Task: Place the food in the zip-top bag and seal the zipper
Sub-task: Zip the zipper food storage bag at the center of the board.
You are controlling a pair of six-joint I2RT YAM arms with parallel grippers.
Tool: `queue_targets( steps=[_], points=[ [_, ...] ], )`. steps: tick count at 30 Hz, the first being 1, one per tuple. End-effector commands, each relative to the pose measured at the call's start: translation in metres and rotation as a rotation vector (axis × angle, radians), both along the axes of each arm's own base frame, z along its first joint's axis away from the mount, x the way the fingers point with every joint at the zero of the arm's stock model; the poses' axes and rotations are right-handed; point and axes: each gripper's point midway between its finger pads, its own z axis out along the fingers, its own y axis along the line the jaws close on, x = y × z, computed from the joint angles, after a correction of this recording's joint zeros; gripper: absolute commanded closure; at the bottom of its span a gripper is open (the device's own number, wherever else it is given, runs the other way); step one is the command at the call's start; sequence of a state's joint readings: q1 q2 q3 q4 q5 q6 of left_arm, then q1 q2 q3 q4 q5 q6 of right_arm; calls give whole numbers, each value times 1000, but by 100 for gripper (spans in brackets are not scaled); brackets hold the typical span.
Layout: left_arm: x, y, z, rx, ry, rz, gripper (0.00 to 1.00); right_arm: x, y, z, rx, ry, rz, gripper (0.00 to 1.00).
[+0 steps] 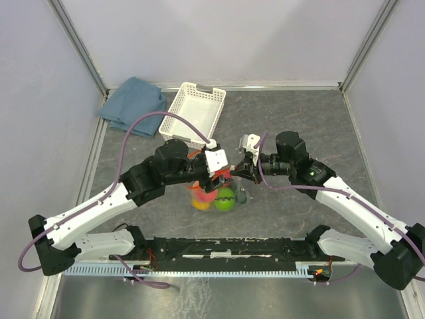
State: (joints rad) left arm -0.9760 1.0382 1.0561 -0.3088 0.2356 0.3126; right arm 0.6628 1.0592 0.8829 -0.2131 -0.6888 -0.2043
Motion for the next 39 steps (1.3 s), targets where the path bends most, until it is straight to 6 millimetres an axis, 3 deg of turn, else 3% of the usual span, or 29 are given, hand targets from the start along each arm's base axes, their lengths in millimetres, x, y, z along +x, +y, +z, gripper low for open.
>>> queue_targets(
  steps=[1, 9, 14, 24, 32, 39],
  points=[
    [-2, -6, 9, 19, -92, -130, 29, 0, 2, 35, 63, -96, 24, 98],
    [19, -7, 3, -16, 23, -212, 33, -4, 3, 32, 62, -86, 48, 98],
    [12, -15, 3, -38, 78, -292, 40, -5, 4, 30, 62, -80, 58, 98],
    [9, -23, -5, -51, 163, -348, 68, -4, 6, 27, 56, -68, 65, 98],
    [8, -15, -3, -65, 189, -341, 93, -2, 3, 20, 32, -65, 44, 98],
    [13, 0, -13, -13, 195, -243, 97, 5, -6, 17, 14, -79, -34, 98]
  ],
)
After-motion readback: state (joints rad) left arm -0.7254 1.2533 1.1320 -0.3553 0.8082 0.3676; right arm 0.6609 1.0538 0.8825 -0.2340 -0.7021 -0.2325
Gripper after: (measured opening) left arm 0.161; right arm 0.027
